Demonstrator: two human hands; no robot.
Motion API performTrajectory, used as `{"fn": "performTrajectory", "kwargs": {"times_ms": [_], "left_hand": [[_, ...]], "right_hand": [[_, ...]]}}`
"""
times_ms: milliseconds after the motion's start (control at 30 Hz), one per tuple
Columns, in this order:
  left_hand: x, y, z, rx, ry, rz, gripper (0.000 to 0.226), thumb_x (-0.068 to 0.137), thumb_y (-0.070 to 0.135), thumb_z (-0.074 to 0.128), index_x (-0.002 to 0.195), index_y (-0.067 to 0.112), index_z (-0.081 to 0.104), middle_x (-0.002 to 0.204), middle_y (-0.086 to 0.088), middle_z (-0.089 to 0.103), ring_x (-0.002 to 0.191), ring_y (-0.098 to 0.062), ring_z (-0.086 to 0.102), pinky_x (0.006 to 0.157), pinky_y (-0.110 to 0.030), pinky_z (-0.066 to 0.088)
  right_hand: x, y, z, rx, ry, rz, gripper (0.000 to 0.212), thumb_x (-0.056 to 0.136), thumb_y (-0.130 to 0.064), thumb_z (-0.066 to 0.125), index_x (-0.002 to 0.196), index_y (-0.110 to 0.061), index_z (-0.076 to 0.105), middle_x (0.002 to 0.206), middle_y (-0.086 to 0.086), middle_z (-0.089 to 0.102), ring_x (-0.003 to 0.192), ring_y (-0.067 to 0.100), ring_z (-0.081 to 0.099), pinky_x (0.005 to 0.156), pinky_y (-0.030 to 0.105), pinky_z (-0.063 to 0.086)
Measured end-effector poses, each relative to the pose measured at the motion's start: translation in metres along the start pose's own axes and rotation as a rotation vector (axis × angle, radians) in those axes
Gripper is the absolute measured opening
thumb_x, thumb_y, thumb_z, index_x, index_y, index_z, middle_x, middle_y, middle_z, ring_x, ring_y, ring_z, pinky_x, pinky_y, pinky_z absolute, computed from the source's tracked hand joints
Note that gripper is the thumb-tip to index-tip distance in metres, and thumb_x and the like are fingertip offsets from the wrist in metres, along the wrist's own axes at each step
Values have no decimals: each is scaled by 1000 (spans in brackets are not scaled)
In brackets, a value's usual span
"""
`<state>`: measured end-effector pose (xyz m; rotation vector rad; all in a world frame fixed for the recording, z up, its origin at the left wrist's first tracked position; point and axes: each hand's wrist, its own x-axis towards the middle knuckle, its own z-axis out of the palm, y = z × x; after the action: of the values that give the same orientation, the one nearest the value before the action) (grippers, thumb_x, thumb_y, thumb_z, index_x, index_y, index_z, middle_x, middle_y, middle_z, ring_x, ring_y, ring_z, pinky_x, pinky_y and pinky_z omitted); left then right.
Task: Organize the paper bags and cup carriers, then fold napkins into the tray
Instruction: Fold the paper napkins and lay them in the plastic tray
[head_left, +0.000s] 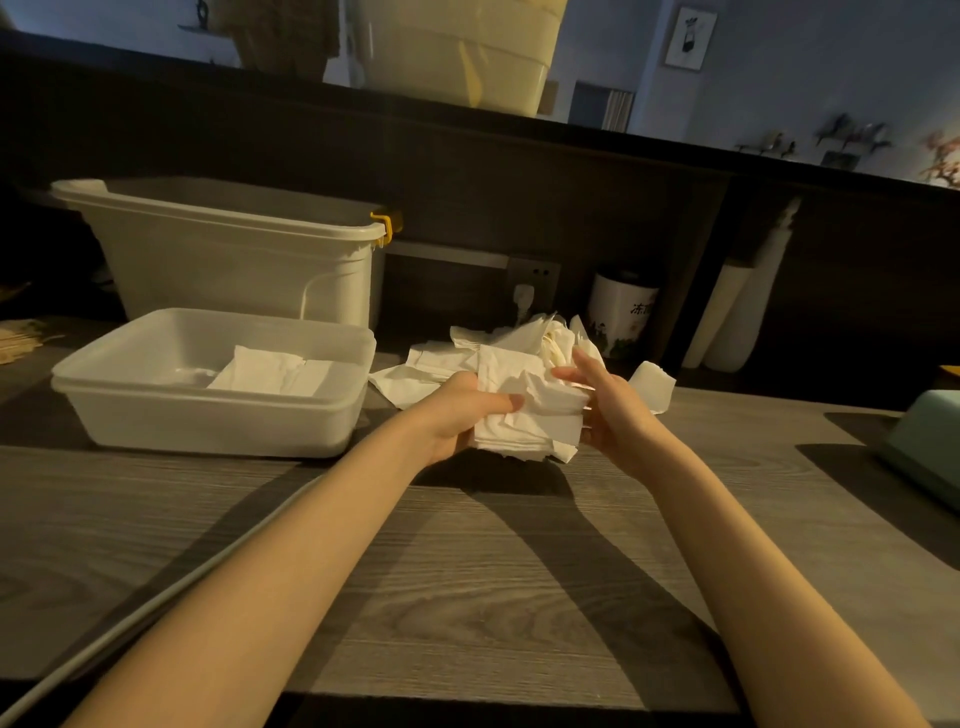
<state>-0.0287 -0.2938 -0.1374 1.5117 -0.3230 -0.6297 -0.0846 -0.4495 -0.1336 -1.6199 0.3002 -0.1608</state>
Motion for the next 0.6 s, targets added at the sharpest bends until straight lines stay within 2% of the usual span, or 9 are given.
{"fn": "performTrajectory", "kwargs": {"times_ms": [67, 133, 167, 233, 300, 400, 500, 600], "left_hand": [[1, -1, -1, -21, 48, -8, 16, 89, 9, 59, 104, 12, 52, 93, -4, 64, 80, -15, 64, 61, -22, 54], [1, -1, -2, -61, 84, -23, 22, 89, 10, 60, 107, 11, 49, 96, -7, 64, 80, -17, 65, 63, -25, 54], [2, -1, -3, -70, 93, -34, 26, 89, 11, 61, 111, 10, 48, 98, -8, 65, 80, -17, 65, 63, -25, 55], [1, 0, -3, -90, 82, -53, 22, 89, 10, 60, 110, 10, 51, 94, -8, 66, 76, -16, 66, 57, -23, 55], [-2, 2, -2, -100, 52, -71, 16, 90, 8, 59, 105, 10, 55, 90, -7, 67, 74, -16, 66, 52, -21, 55], [-3, 3, 0, -72, -2, -55, 21, 90, 9, 58, 110, 11, 56, 96, -6, 67, 80, -16, 66, 55, -22, 55], [-5, 3, 2, -61, -29, -50, 11, 91, 11, 56, 100, 16, 55, 93, -3, 65, 81, -14, 65, 62, -23, 55], [-5, 3, 5, -81, -18, -41, 17, 97, 16, 47, 114, 14, 50, 94, -2, 62, 81, -15, 62, 62, -26, 52]], "right_hand": [[-1, -2, -4, 39, -108, -8, 48, 86, -45, 54, 120, -12, 53, 115, 6, 60, 100, 19, 63, 74, 28, 57], [-2, -3, -7, 0, -166, -35, 65, 74, -33, 68, 131, -9, 47, 122, 8, 58, 106, 21, 63, 82, 30, 57], [-1, -1, -8, -55, -163, -55, 66, 73, -25, 71, 132, -9, 46, 122, 8, 58, 106, 20, 63, 83, 30, 57], [-2, 1, -6, -173, -122, -107, 52, 79, -11, 70, 127, -9, 48, 117, 5, 59, 102, 16, 63, 78, 25, 57], [-1, 2, -4, -211, -65, -137, 37, 84, -7, 66, 118, -14, 51, 107, 0, 60, 95, 11, 62, 71, 21, 57], [2, 5, -4, -133, 13, -136, 17, 92, -18, 57, 108, -12, 57, 99, 0, 63, 90, 13, 63, 73, 25, 56], [4, 6, -4, -95, 115, -177, 15, 94, -29, 54, 103, -17, 57, 100, 1, 63, 91, 13, 63, 72, 25, 55], [4, 4, -4, -44, 176, -229, 22, 95, -31, 52, 111, -16, 56, 100, 1, 63, 90, 14, 63, 69, 25, 53]]}}
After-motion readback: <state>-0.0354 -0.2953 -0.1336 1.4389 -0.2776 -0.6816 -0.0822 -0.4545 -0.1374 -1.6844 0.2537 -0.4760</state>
